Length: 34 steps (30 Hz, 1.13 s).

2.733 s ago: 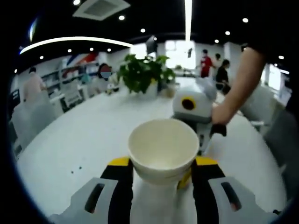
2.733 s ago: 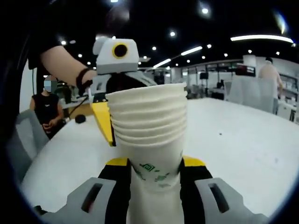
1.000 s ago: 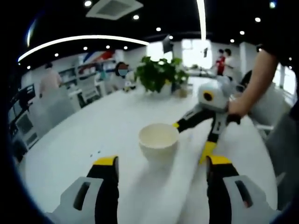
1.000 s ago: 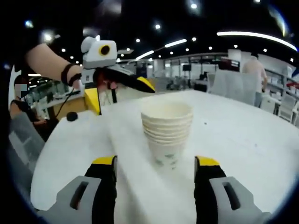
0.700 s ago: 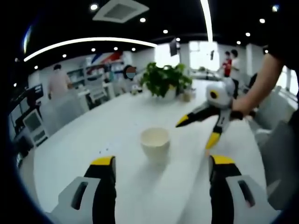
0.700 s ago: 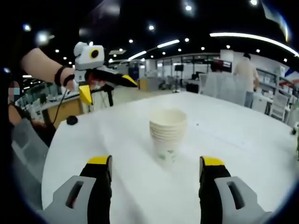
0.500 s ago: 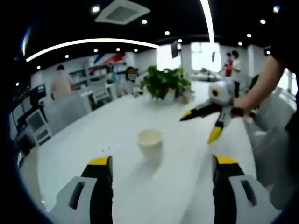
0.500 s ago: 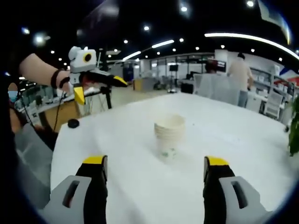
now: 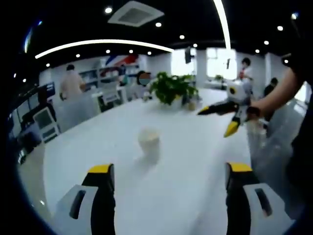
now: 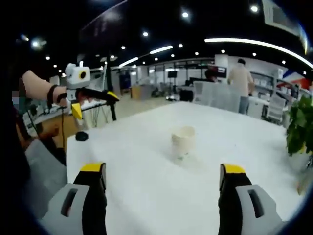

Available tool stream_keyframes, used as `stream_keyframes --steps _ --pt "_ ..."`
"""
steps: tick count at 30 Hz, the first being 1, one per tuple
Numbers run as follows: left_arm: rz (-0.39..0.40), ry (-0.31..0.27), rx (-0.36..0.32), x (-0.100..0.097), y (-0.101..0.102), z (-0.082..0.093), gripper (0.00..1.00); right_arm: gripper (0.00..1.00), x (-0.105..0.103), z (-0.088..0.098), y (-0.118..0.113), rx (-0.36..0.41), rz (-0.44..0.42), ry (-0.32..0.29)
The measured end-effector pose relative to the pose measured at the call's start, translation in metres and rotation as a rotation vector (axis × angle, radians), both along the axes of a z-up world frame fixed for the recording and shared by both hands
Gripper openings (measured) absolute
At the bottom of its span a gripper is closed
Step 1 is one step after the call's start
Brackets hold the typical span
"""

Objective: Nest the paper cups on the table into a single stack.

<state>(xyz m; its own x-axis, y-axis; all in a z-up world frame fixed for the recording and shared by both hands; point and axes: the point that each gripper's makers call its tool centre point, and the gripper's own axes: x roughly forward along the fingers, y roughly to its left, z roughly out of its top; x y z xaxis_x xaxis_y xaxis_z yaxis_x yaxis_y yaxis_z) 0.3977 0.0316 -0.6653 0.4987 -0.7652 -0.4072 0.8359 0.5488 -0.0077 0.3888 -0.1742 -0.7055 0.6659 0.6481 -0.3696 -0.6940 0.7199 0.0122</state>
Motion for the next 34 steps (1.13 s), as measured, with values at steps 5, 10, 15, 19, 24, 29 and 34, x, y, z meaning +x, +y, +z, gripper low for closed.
stream_keyframes --steps 5,10,15,19,24,29,34 --pt "0.036 0.045 -0.016 -0.014 0.011 -0.012 0.98 1.0 -0.014 -0.01 0.001 -0.039 0.015 0.033" --pt "0.055 0.027 0.002 -0.028 0.018 -0.017 0.98 1.0 -0.025 -0.018 0.0 -0.06 0.018 0.042" --pt "0.083 0.042 0.007 -0.032 0.022 -0.02 0.98 1.0 -0.028 -0.02 0.0 -0.068 0.007 0.051" --pt "0.098 0.044 0.005 -0.033 0.02 -0.021 0.98 1.0 -0.03 -0.019 -0.001 -0.065 0.001 0.047" --pt "0.086 0.033 -0.003 -0.036 0.014 -0.018 0.95 1.0 -0.031 -0.013 -0.003 -0.03 -0.016 0.048" --pt "0.1 0.006 0.008 -0.032 0.016 -0.015 0.95 1.0 -0.028 -0.009 -0.005 -0.031 -0.024 0.033" --pt "0.097 0.012 0.002 -0.033 0.016 -0.015 0.94 1.0 -0.026 -0.009 -0.005 -0.034 -0.031 0.035"
